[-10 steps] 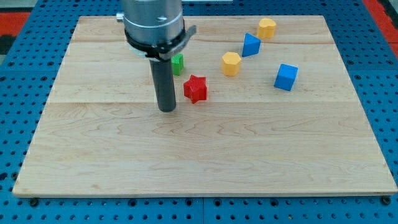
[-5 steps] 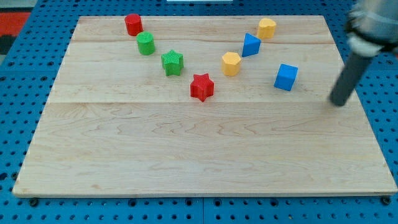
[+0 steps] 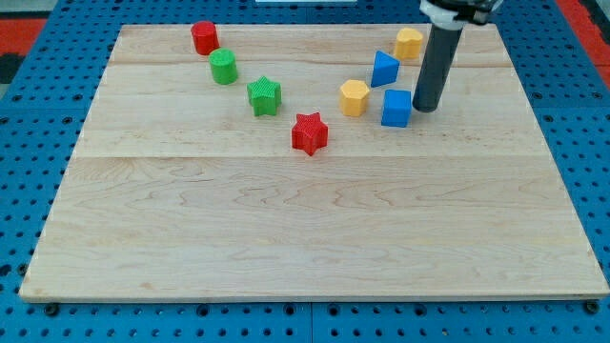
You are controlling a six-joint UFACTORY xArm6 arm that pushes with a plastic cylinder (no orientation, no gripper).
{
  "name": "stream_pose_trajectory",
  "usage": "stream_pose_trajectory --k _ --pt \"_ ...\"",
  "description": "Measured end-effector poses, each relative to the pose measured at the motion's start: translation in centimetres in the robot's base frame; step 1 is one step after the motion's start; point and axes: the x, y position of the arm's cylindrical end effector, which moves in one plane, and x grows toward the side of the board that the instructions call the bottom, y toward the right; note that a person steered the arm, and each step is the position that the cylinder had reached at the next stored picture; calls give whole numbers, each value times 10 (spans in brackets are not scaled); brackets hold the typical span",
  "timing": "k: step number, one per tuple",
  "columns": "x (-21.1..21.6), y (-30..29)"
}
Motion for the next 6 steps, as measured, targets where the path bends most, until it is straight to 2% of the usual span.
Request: stream_pose_trajectory --k 1,2,4,5,6 --pt "0 -44" --pt "46 -73" --pt "76 -70" --pt "33 -65" --pt "27 -85"
